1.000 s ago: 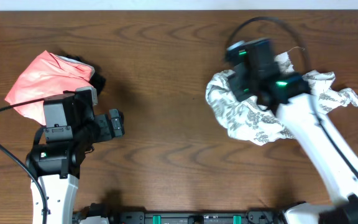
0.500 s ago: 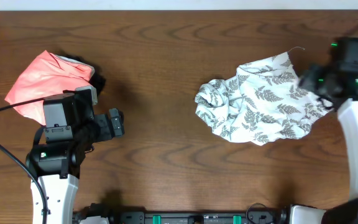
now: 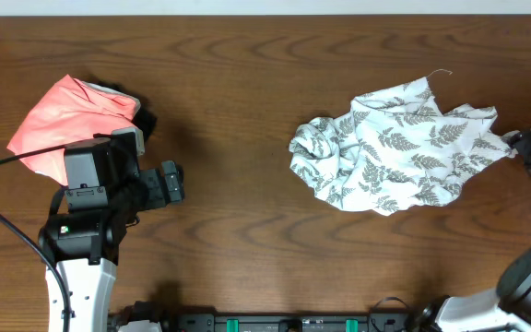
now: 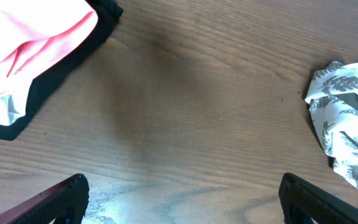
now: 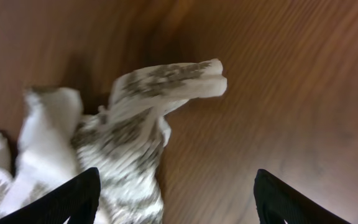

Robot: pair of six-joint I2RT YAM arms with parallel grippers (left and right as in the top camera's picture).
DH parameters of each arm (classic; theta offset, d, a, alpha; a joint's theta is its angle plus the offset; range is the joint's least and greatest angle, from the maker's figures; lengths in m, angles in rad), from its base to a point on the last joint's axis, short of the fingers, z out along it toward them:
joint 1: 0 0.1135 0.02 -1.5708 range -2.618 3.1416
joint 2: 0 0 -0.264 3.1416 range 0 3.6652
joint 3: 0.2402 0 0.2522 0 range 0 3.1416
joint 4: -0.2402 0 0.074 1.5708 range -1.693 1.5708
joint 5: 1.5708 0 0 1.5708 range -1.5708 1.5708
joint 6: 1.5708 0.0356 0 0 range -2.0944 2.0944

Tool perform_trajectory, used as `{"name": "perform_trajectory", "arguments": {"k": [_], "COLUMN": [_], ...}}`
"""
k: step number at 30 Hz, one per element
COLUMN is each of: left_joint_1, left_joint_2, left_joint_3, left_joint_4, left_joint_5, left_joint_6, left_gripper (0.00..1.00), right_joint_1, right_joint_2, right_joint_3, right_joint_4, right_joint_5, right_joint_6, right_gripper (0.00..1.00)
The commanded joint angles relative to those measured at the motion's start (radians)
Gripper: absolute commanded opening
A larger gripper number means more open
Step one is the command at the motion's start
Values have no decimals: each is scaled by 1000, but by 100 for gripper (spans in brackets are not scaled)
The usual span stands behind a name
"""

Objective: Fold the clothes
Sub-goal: 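Drag the fern-print shirt leftward to table center with the right gripper, then lift the shirt with the right gripper and carry it toward the left gripper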

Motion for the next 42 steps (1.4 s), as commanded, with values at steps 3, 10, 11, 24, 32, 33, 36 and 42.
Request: {"name": "perform_trajectory", "arguments": {"k": [3, 10, 11, 24, 32, 33, 36, 42], "left_joint_1": [-4, -4, -4, -4, -4, -4, -4, -4], "left_joint_2": [0, 0, 0, 0, 0, 0, 0, 0], "left_joint_3": [23, 24, 23, 23, 23, 23, 24, 24], "left_joint_4": [1, 1, 1, 1, 2, 2, 2, 2], "left_joint_5": [13, 13, 13, 13, 13, 13, 13, 13], "left_joint_6": [-10, -10, -10, -10, -9, -9, -9, -9], "left_gripper": [98, 98, 98, 98, 98, 98, 98, 98], "right_joint_1": [-12, 8, 11, 53, 109, 126, 192, 288], "right_joint_2": [116, 195, 197, 176, -104, -143, -234, -245], "right_joint_3": [-11, -11, -11, -5, 164, 204, 380, 736], "right_joint_4": [43, 123, 130, 193, 143, 127, 50, -98], "right_joint_5": [-169, -236, -235, -340, -406, -388, -310, -342], "right_joint_6": [14, 14, 14, -69, -190, -217, -296, -364], "right_gripper": [77, 77, 77, 1, 1, 1, 1, 1]}}
